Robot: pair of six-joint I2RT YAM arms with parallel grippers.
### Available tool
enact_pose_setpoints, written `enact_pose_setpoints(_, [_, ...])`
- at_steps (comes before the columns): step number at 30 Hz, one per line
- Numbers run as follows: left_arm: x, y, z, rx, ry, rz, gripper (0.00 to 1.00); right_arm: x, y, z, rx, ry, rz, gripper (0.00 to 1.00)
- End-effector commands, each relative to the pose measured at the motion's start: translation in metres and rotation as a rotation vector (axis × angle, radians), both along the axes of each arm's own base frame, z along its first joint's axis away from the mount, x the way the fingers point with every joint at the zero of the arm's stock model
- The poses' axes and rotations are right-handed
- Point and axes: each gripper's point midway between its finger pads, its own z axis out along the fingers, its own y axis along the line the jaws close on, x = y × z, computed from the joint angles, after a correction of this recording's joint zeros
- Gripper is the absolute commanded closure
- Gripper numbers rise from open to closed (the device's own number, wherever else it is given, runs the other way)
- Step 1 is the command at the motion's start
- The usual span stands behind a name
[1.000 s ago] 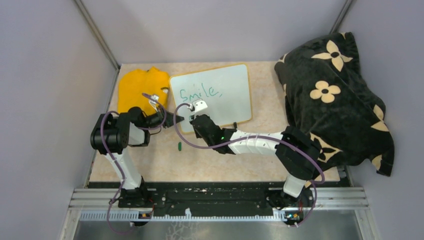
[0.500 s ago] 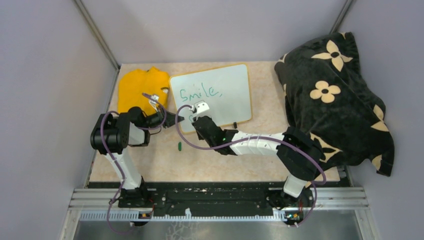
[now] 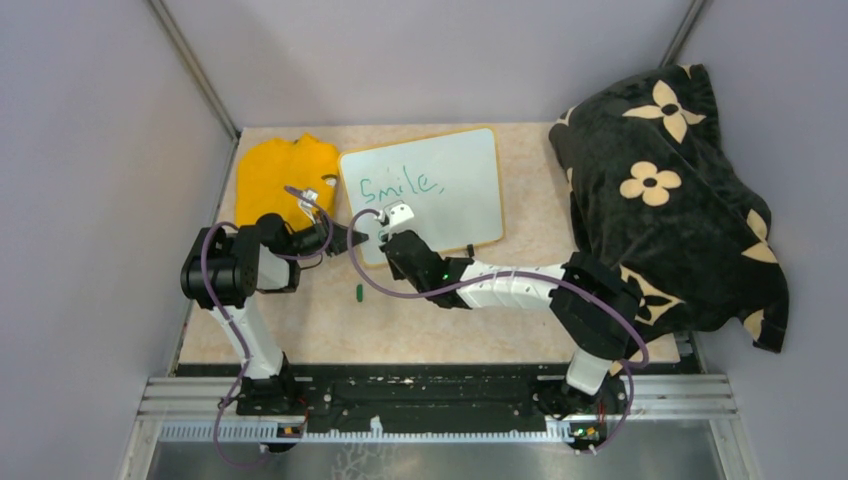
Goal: Write a sentence on the whiteboard
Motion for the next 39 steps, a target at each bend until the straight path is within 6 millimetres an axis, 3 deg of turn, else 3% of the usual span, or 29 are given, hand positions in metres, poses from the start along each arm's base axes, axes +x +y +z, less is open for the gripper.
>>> enact_pose_setpoints(1, [0.007,0.002,-0.009,0.009,0.026,0.036,1.0,0.005,0.025,0.029,0.093,-0.031,0.024,1.0])
enact_pose_setpoints(8, [0.007,0.002,-0.009,0.009,0.025,0.035,1.0,0.003,0.028,0.036,0.109,-0.032,0.04,1.0])
enact_pose_setpoints(14, [0.007,0.002,-0.009,0.009,0.027,0.035,1.0,0.002,0.005,0.068,0.146,-0.085,-0.001,1.0])
enact_pose_setpoints(21, [0.007,0.002,-0.01,0.009,0.027,0.034,1.0,0.018,-0.019,0.1,0.186,-0.142,-0.06,1.0])
enact_pose_setpoints(39, [0.007,0.002,-0.009,0.009,0.029,0.033,1.0,0.042,-0.015,0.085,0.163,-0.123,-0.082,1.0])
